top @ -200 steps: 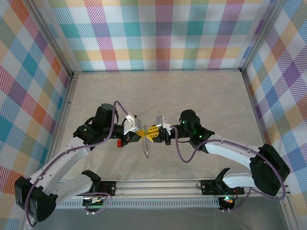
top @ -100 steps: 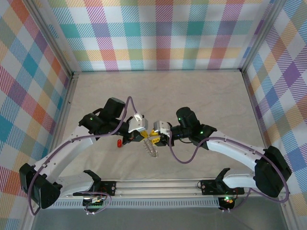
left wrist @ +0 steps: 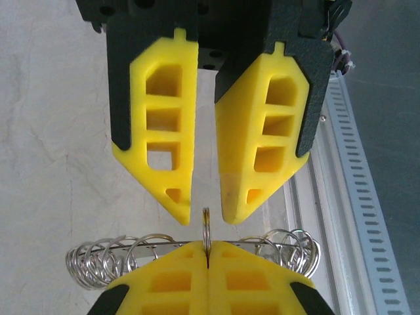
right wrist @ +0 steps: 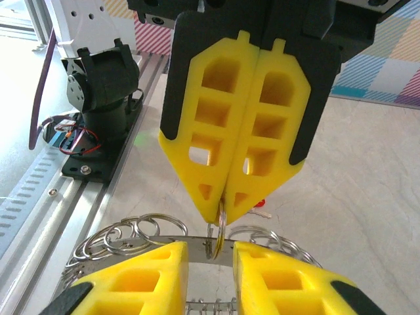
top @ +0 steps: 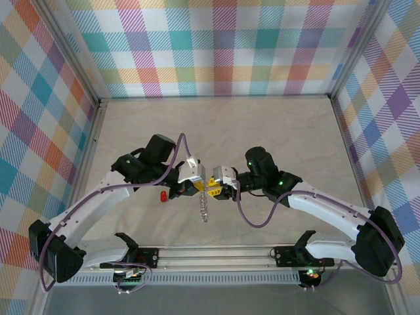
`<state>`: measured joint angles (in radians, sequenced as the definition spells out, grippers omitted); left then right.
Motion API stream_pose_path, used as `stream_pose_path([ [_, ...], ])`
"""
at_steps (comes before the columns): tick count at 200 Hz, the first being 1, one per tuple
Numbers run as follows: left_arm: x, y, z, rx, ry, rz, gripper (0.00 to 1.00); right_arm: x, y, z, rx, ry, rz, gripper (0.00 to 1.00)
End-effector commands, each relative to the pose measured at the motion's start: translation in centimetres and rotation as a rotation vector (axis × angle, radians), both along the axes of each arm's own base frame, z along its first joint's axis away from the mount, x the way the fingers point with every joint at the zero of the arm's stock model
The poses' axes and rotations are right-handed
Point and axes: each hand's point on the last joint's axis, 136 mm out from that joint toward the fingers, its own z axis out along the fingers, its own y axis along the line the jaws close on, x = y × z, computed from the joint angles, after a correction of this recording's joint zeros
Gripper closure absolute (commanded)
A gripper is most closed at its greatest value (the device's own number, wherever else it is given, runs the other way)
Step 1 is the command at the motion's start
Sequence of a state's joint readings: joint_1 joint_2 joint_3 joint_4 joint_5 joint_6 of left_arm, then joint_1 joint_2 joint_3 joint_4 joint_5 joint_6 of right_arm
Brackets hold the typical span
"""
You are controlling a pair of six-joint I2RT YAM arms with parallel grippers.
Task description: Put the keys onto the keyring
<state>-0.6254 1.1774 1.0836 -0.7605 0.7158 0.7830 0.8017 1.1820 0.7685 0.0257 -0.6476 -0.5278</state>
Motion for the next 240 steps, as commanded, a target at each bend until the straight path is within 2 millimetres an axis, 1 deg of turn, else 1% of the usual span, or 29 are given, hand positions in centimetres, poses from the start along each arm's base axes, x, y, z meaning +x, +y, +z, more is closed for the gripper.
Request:
stream_pose_path([
  [1, -0.5, -1.0, 1.4, -0.053, -0.028, -0.055, 1.0, -0.3, 0.3, 0.4, 0.024, 0.021, 0.016, 0.8],
  [6, -0.6, -1.0, 1.4, -0.054, -0.027, -0.056, 1.0, -0.3, 0.3, 0.4, 0.026, 0.025, 0.019, 0.85],
  [30, -0.6, -1.2, 1.3, -0.052, -0.026, -0.061, 1.0, -0.3, 0.5, 0.4, 0.037, 0.033, 0.018, 0.98],
  [39, -0.6, -1.2, 1.1, -0.05, -0.025, -0.061, 1.0, -0.2, 0.6, 0.6, 0.049, 0.031, 0.016, 0.96],
  [45, -0.6, -1.2, 1.1, -0.052, -0.025, -0.061, 1.0, -0.2, 0.7, 0.6, 0.056, 0.035, 0.017, 0.94],
  [48, -0.5, -1.2, 1.1, -0.054, -0.025, -0.062, 1.0, -0.2, 0.7, 0.7, 0.057, 0.036, 0.019, 0.92],
  [55, -0.5, -1.3, 1.1, -0.057, -0.025, -0.061, 1.0, -0.3, 0.8, 0.7, 0.06, 0.041, 0.025, 0.83],
  [59, -0.5, -1.3, 1.1, -0.058, -0.024, -0.061, 1.0, -0.3, 0.8, 0.6, 0.058, 0.044, 0.025, 0.8],
  [78, -0.5, -1.4, 1.3, -0.07, -0.031, -0.061, 1.0, -0.1, 0.9, 0.2, 0.042, 0.056, 0.015, 0.79],
  [89, -0.5, -1.4, 1.4, -0.074, -0.037, -0.061, 1.0, 0.1, 0.9, -0.1, 0.031, 0.063, 0.001, 0.8],
  [93, -0.5, -1.4, 1.5, -0.076, -0.039, -0.063, 1.0, 0.1, 0.9, -0.2, 0.028, 0.064, -0.002, 0.82],
  [105, -0.8, -1.4, 1.5, -0.079, -0.039, -0.077, 1.0, 0.2, 0.8, -0.3, 0.023, 0.067, -0.007, 0.92],
  [112, -0.9, -1.3, 1.6, -0.08, -0.041, -0.081, 1.0, 0.2, 0.8, -0.4, 0.02, 0.069, -0.008, 1.0],
  [136, -0.9, -1.3, 1.6, -0.081, -0.043, -0.083, 1.0, 0.2, 0.8, -0.4, 0.021, 0.064, -0.012, 1.0],
  [147, -0.9, -1.3, 1.7, -0.08, -0.041, -0.081, 1.0, 0.3, 0.7, 0.0, 0.042, 0.051, -0.019, 1.0],
  [152, -1.0, -1.2, 1.7, -0.08, -0.04, -0.083, 0.95, 0.3, 0.7, 0.1, 0.055, 0.043, -0.023, 1.0],
  [162, -1.5, -0.9, 1.8, -0.071, -0.043, -0.096, 0.79, 0.2, 0.6, 0.8, 0.095, 0.016, -0.022, 1.0],
  [172, -2.3, -0.3, 2.0, -0.069, -0.063, -0.119, 0.69, -0.1, 0.4, 1.6, 0.145, -0.014, -0.022, 1.0],
  [181, -2.7, 0.2, 2.1, -0.073, -0.097, -0.127, 0.63, -0.4, 0.1, 2.6, 0.2, -0.047, -0.016, 1.0],
  [201, -3.4, 1.1, 2.5, -0.102, -0.176, -0.113, 0.55, -1.5, -0.7, 4.3, 0.312, -0.126, 0.008, 1.0],
  [214, -3.8, 1.2, 2.8, -0.138, -0.201, -0.107, 0.49, -2.2, -1.3, 5.6, 0.39, -0.171, 0.014, 1.0],
  [228, -4.0, 1.0, 3.1, -0.183, -0.195, -0.103, 0.49, -2.8, -1.7, 6.3, 0.431, -0.182, 0.028, 1.0],
  [240, -4.0, 0.6, 3.5, -0.218, -0.183, -0.1, 0.49, -3.4, -1.9, 6.5, 0.442, -0.172, 0.053, 1.0],
])
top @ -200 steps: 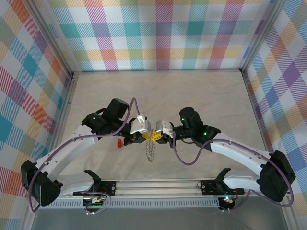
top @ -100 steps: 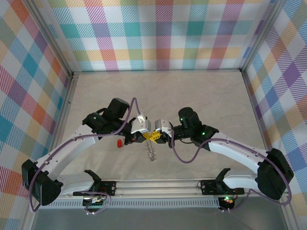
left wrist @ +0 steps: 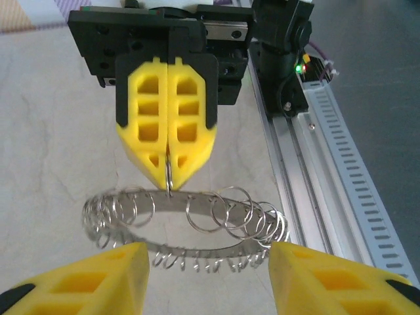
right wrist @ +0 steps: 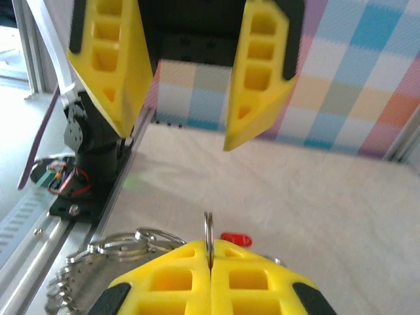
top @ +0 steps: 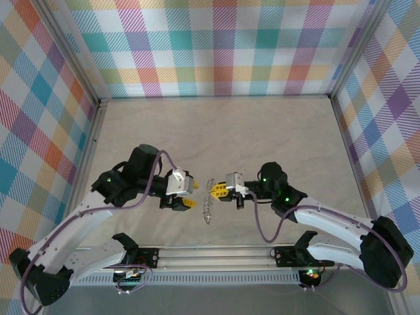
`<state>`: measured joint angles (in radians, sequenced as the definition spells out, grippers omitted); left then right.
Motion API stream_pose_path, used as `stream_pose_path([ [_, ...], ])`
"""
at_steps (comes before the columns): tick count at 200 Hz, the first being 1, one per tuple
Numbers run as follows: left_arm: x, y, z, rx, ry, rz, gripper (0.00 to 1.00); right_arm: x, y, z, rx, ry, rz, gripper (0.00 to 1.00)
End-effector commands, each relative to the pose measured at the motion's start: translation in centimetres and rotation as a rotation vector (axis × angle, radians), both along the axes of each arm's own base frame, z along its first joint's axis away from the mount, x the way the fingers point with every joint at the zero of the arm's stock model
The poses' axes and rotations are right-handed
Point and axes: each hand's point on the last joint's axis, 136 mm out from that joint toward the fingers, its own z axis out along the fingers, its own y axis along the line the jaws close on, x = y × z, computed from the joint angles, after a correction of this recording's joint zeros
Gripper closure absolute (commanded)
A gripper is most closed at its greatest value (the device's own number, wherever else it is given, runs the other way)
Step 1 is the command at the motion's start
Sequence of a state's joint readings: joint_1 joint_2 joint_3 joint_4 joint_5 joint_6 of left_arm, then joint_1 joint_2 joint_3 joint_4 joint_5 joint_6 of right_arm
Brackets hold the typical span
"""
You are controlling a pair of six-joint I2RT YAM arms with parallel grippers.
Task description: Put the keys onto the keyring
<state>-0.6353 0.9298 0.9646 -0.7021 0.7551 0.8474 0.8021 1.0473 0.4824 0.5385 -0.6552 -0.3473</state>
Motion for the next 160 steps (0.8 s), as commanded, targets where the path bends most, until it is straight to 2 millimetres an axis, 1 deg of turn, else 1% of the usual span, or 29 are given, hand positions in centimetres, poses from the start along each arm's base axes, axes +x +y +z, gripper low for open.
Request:
stream_pose_path([
  [1, -0.3, -1.1, 0.8, -0.083, 0.006, -0.036, 0.49, -1.9, -0.4, 5.0, 0.178, -0.112, 0.079, 1.0],
  [31, 0.6, -2.2, 1.4, -0.132, 0.028, -0.023, 0.53, -2.4, -0.2, 5.2, 0.184, -0.096, 0.128, 1.0],
  [56, 0.9, -2.6, 2.0, -0.168, 0.004, -0.028, 0.55, -2.2, 0.3, 4.9, 0.169, -0.085, 0.146, 1.0],
  [65, 0.9, -2.6, 2.1, -0.176, -0.005, -0.03, 0.57, -2.0, 0.5, 4.7, 0.167, -0.081, 0.146, 1.0],
  [75, 0.9, -2.6, 2.2, -0.178, -0.011, -0.031, 0.61, -1.9, 0.6, 4.8, 0.168, -0.081, 0.147, 1.0],
  [84, 0.9, -2.6, 2.2, -0.178, -0.012, -0.034, 0.66, -1.8, 0.7, 4.8, 0.166, -0.079, 0.149, 1.0],
  [97, 0.7, -2.6, 2.1, -0.18, -0.015, -0.038, 0.79, -1.6, 0.9, 4.8, 0.164, -0.076, 0.143, 1.0],
  [103, 0.6, -2.6, 2.2, -0.185, -0.017, -0.043, 0.83, -1.5, 0.9, 4.7, 0.163, -0.075, 0.142, 1.0],
  [116, 0.5, -2.5, 2.0, -0.19, -0.017, -0.038, 0.83, -1.4, 1.0, 4.7, 0.163, -0.074, 0.136, 1.0],
  [160, 0.5, -2.4, 1.5, -0.186, -0.01, -0.034, 0.79, -1.3, 1.1, 4.9, 0.168, -0.073, 0.137, 1.0],
])
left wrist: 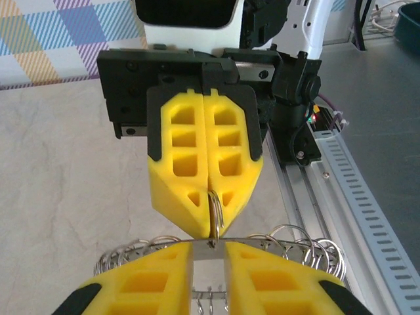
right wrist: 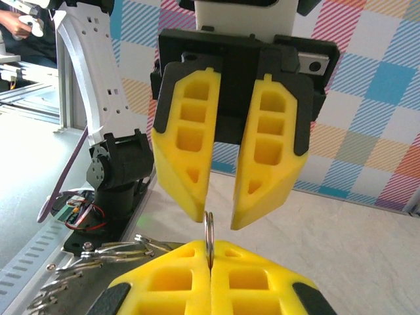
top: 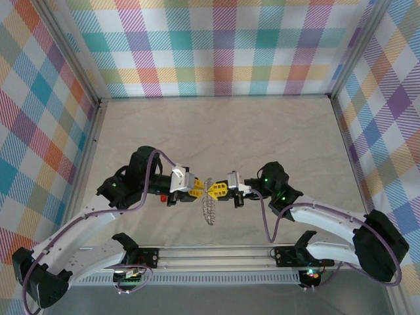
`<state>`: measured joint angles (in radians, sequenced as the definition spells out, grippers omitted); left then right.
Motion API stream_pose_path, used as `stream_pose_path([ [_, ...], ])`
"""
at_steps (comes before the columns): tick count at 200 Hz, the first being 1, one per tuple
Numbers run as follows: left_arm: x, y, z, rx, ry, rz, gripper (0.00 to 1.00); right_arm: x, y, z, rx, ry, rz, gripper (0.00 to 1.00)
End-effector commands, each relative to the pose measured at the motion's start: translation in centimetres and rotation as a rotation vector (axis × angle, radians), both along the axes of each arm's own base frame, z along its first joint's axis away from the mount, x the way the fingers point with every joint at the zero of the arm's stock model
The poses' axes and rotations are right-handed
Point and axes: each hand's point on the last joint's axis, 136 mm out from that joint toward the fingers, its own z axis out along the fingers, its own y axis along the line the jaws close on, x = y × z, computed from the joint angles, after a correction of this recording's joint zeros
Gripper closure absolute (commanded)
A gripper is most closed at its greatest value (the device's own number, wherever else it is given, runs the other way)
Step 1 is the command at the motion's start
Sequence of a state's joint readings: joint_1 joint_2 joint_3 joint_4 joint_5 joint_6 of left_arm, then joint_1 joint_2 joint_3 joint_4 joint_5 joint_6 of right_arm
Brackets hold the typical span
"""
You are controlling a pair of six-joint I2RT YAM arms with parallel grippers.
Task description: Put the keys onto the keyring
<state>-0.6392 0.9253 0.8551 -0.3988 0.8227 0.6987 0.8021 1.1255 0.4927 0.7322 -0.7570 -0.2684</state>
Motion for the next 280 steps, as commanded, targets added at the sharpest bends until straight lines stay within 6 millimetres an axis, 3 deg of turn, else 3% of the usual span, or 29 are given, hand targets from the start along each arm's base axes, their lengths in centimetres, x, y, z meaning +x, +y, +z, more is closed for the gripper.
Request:
stream_pose_path([
  [1, -0.7, -0.4, 0.6, -0.031, -0.013, -0.039, 0.79, -0.5, 0.2, 3.0, 0.08, -0.065, 0.035, 1.0],
  [97, -0.7, -2.1, 0.2, -0.056, -0.009, -0.064, 0.8, -0.1, 0.2, 3.1, 0.068, -0.065, 0.011, 1.0],
  [118, -0.3, -2.1, -0.2, -0.037, -0.01, -0.042, 1.0, -0.2, 0.2, 3.1, 0.066, -0.065, 0.013, 1.0],
  [141, 0.0, -1.8, -0.7, 0.004, -0.012, -0.02, 1.0, 0.1, 0.2, 2.7, 0.05, -0.067, -0.01, 1.0],
  [154, 0.2, -1.5, -0.8, 0.04, -0.02, -0.004, 1.0, 0.6, 0.1, 2.1, 0.013, -0.064, -0.04, 0.84],
  [161, 0.4, -1.3, -0.8, 0.064, -0.022, 0.004, 1.0, 0.8, 0.1, 1.3, -0.026, -0.053, -0.055, 0.82],
  [194, 0.7, -0.7, -1.4, 0.16, -0.045, 0.009, 1.0, 1.9, -0.2, -1.0, -0.201, -0.019, -0.117, 0.81],
  [280, 1.4, -1.3, -1.6, 0.189, -0.036, 0.015, 1.0, 2.2, 0.4, -1.4, -0.207, -0.002, -0.105, 0.84],
])
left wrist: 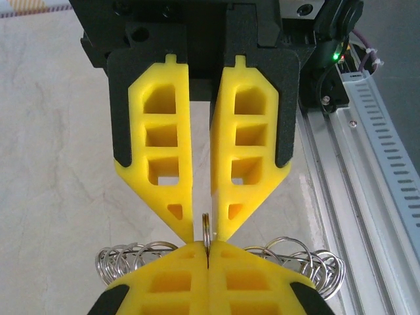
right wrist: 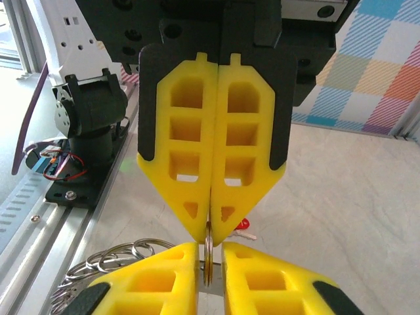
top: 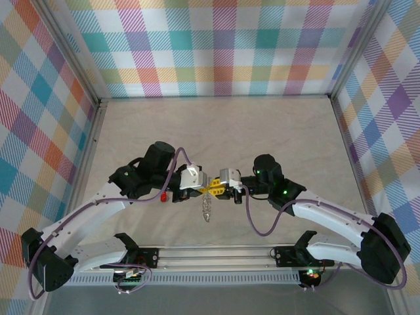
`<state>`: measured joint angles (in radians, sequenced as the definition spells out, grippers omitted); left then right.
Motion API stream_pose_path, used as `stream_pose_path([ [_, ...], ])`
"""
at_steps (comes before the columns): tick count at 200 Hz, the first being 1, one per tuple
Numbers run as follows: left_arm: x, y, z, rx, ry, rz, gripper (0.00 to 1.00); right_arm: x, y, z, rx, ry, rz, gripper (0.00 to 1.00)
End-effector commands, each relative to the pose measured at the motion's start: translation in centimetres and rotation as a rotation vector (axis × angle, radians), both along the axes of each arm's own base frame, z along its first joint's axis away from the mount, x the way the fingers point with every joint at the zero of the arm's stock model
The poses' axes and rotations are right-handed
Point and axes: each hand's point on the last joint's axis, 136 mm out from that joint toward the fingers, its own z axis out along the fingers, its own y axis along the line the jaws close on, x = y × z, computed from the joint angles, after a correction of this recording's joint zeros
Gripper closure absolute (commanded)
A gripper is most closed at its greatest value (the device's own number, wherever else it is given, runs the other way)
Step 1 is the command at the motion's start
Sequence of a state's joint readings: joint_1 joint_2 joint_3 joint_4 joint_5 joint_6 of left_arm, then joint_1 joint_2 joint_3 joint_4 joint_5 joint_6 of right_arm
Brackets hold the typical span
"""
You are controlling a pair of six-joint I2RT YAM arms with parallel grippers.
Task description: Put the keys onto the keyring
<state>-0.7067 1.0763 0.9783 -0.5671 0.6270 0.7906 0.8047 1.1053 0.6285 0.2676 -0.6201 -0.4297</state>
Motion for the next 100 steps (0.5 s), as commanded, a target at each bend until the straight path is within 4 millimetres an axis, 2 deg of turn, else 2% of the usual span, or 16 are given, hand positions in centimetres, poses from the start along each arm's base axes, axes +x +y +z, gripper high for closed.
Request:
stream_pose_path([
  [1, -0.6, -0.5, 1.5, -0.03, -0.03, -0.034, 1.0, 0.0, 0.4, 1.3, 0.022, -0.04, 0.016, 0.84],
  [15, -0.6, -0.5, 1.6, -0.036, -0.03, -0.037, 1.0, 0.0, 0.4, 1.0, 0.015, -0.035, 0.017, 0.87],
  [28, -0.9, -0.7, 1.9, -0.054, -0.03, -0.053, 1.0, 0.0, 0.4, 0.7, 0.005, -0.025, 0.018, 1.0],
  [45, -1.1, -0.9, 2.3, -0.075, -0.028, -0.061, 1.0, 0.0, 0.5, 0.6, 0.003, -0.015, 0.019, 1.0],
  [71, -1.7, -0.5, 2.3, -0.083, -0.031, -0.069, 0.73, -0.4, 0.3, 1.7, 0.084, -0.056, 0.027, 1.0],
  [80, -2.0, -0.3, 1.9, -0.082, -0.04, -0.079, 0.68, -0.7, 0.1, 2.5, 0.13, -0.087, 0.032, 1.0],
  [100, -2.1, 0.1, 0.6, -0.075, -0.042, -0.075, 0.66, -1.1, -0.2, 3.9, 0.203, -0.128, 0.039, 1.0],
])
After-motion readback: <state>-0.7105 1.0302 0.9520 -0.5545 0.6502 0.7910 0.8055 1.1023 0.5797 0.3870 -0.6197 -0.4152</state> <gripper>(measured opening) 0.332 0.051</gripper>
